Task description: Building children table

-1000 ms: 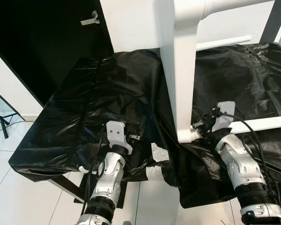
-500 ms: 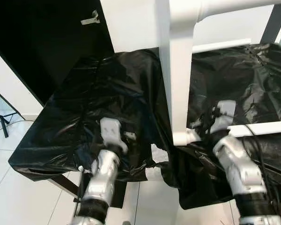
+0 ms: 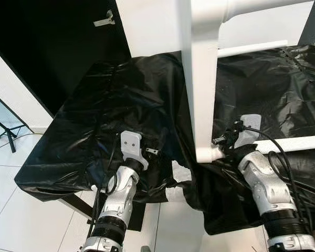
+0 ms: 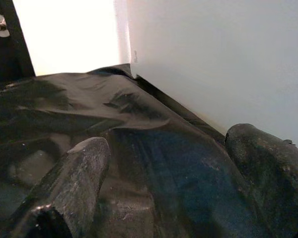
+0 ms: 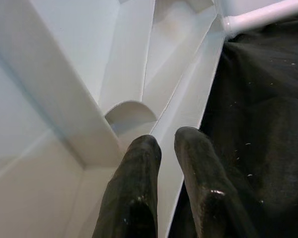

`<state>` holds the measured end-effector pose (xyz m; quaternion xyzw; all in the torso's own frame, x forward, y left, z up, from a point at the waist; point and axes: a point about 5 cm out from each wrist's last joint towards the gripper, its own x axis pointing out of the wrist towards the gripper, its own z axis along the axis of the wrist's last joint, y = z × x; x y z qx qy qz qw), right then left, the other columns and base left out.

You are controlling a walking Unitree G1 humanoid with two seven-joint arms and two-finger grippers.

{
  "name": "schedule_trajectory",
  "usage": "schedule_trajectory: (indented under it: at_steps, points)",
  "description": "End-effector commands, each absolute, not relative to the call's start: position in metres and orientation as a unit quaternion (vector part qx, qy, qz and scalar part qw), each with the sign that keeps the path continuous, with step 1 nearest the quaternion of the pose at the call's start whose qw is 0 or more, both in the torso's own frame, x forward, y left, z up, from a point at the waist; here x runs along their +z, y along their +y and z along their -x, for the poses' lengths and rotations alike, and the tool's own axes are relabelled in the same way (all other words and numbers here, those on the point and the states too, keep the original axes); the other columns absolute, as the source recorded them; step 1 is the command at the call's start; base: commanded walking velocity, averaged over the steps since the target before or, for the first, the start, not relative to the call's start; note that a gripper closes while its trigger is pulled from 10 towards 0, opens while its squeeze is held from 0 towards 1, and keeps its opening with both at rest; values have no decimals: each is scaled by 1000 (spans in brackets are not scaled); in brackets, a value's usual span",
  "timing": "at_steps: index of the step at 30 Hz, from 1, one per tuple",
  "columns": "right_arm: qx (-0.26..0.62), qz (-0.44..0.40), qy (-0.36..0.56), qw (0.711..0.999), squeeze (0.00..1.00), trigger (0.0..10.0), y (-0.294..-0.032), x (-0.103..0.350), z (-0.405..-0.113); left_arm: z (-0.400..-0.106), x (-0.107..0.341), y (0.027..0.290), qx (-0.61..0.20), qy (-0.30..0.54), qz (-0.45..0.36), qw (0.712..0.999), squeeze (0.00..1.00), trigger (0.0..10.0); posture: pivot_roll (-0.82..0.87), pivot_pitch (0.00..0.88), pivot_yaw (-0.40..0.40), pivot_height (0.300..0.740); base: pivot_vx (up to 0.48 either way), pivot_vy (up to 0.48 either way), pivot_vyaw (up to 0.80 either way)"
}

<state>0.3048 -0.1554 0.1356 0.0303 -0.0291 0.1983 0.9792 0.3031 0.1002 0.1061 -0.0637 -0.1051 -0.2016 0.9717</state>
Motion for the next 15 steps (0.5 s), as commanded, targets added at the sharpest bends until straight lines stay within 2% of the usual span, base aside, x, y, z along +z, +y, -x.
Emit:
schedule_trajectory:
  at_steps: [1, 6, 9, 11, 13, 15]
  points:
    - [238, -40, 1, 970, 0, 10000, -140, 124, -301, -302, 102, 106, -193, -102, 61, 974, 0, 10000, 112, 0, 115, 740, 0, 0, 0]
    - [270, -59, 12, 961, 0, 10000, -132, 118, -300, -300, 101, 115, -179, -102, 59, 977, 0, 10000, 135, 0, 107, 740, 0, 0, 0]
    - [270, -65, 12, 961, 0, 10000, -127, 116, -304, -285, 92, 124, -241, -78, 82, 964, 0, 10000, 153, 0, 96, 740, 0, 0, 0]
    - [251, -64, 10, 966, 0, 10000, -131, 116, -313, -265, 95, 130, -301, -83, 100, 945, 0, 10000, 174, 0, 82, 740, 0, 0, 0]
    - [248, -60, 13, 967, 0, 10000, -130, 114, -316, -257, 99, 129, -328, -86, 107, 935, 0, 10000, 185, 0, 74, 740, 0, 0, 0]
    - [261, -65, 21, 963, 0, 10000, -119, 111, -319, -250, 114, 117, -368, -100, 128, 916, 0, 10000, 203, 0, 64, 740, 0, 0, 0]
